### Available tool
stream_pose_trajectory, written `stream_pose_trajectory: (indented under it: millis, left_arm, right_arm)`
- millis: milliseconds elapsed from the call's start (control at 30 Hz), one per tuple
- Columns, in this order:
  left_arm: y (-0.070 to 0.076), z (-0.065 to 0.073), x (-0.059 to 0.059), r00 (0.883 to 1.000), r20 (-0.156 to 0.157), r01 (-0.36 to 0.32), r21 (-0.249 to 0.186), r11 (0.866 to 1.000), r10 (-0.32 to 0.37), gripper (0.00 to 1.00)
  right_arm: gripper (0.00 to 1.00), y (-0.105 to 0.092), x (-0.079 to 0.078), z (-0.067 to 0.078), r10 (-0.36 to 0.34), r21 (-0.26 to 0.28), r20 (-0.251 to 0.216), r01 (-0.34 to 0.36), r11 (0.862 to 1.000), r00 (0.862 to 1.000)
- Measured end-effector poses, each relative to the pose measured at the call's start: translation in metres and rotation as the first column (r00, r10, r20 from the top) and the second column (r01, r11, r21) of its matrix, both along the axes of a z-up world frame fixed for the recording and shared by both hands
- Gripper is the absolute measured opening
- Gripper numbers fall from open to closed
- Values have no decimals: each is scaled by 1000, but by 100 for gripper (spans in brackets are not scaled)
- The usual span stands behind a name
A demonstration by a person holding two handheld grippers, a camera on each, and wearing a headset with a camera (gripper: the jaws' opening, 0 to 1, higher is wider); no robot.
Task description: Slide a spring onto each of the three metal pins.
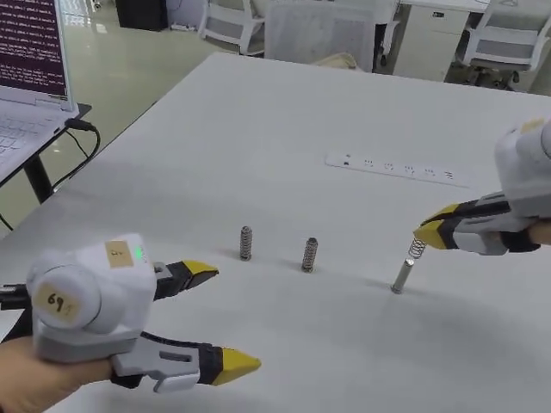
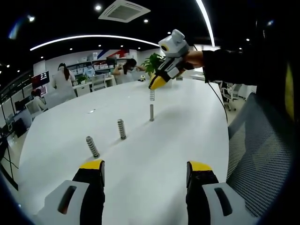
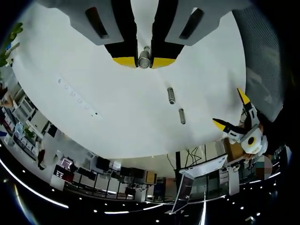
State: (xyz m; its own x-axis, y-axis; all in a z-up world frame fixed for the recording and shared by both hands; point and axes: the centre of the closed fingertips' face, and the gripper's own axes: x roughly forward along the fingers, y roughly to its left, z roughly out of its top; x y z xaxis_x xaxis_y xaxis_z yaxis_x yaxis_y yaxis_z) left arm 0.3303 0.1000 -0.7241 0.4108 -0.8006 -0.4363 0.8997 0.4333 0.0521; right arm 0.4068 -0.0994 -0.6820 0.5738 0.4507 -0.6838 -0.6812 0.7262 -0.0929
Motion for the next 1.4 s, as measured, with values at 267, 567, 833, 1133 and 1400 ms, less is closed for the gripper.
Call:
stream_pose_trajectory:
  millis: [267, 567, 833, 1133, 1400]
  left_arm:
    - [-3, 0, 3, 1000, 0, 6, -1, 1000, -6, 67]
    - [-5, 0, 5, 1000, -2, 12, 1, 1000, -12, 66]
    - [-7, 1, 6, 1000, -1, 16, 1, 1000, -16, 66]
    - [-7, 1, 7, 1000, -2, 15, 3, 1000, -15, 65]
    - [-7, 1, 6, 1000, -1, 17, 5, 1000, -17, 65]
  right_arm:
    - [7, 0, 2, -7, -5, 1, -11, 5, 1000, 1000]
    - [7, 0, 2, -12, -10, 7, -22, 10, 1000, 1000]
    - [7, -1, 4, -16, -10, 3, -27, 10, 1000, 1000]
    - [7, -1, 4, -24, -18, 13, -37, 18, 1000, 999]
    - [8, -4, 4, -35, -35, 30, -38, 37, 999, 999]
